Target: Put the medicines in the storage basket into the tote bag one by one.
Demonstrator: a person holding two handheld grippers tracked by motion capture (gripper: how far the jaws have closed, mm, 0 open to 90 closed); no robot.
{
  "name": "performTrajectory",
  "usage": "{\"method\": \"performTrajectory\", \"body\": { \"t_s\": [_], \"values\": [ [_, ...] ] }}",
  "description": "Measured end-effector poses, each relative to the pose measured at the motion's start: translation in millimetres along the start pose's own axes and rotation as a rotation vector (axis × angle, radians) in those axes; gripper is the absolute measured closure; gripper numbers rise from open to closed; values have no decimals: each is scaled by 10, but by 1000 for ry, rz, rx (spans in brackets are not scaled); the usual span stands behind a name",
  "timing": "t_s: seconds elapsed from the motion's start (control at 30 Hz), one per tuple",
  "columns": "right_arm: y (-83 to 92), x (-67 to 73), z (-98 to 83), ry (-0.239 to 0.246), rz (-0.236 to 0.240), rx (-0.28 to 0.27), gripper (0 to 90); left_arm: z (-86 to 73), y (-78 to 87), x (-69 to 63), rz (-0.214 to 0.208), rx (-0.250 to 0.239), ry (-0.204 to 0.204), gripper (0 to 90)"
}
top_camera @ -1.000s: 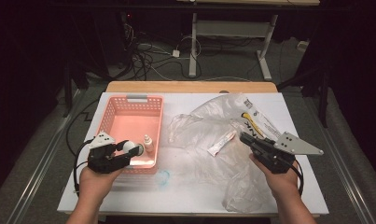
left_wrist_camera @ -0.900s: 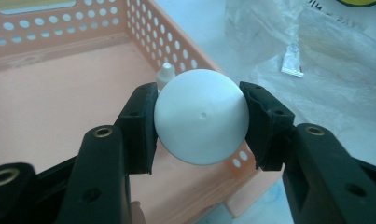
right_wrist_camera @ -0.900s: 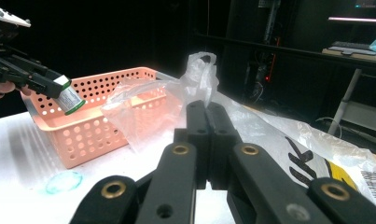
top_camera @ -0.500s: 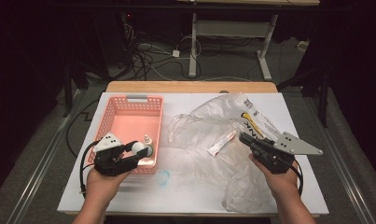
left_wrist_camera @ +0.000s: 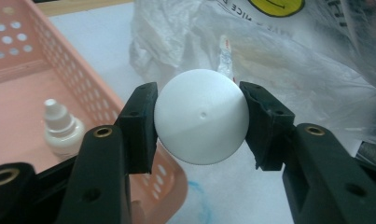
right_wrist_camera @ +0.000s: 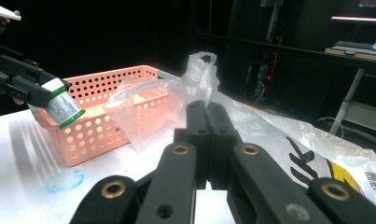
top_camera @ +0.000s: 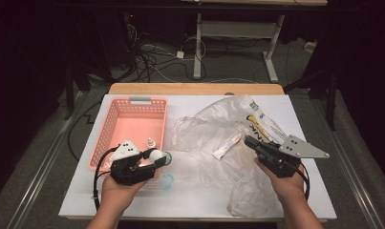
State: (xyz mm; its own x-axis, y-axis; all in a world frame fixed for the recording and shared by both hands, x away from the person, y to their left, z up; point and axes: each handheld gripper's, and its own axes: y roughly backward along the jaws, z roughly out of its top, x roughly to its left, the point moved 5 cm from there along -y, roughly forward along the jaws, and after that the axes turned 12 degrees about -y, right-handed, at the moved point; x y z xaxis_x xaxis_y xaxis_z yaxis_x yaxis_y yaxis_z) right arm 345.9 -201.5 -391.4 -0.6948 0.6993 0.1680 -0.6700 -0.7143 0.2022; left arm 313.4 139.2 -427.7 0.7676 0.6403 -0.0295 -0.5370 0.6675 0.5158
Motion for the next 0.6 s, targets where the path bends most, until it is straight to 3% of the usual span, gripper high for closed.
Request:
{"method": "performTrajectory", "body": {
  "t_s": [0.6],
  "values": [
    [-16,17,-12,4,4,7,900,-42,-362,-320,-63,41,-65,486]
  ]
}}
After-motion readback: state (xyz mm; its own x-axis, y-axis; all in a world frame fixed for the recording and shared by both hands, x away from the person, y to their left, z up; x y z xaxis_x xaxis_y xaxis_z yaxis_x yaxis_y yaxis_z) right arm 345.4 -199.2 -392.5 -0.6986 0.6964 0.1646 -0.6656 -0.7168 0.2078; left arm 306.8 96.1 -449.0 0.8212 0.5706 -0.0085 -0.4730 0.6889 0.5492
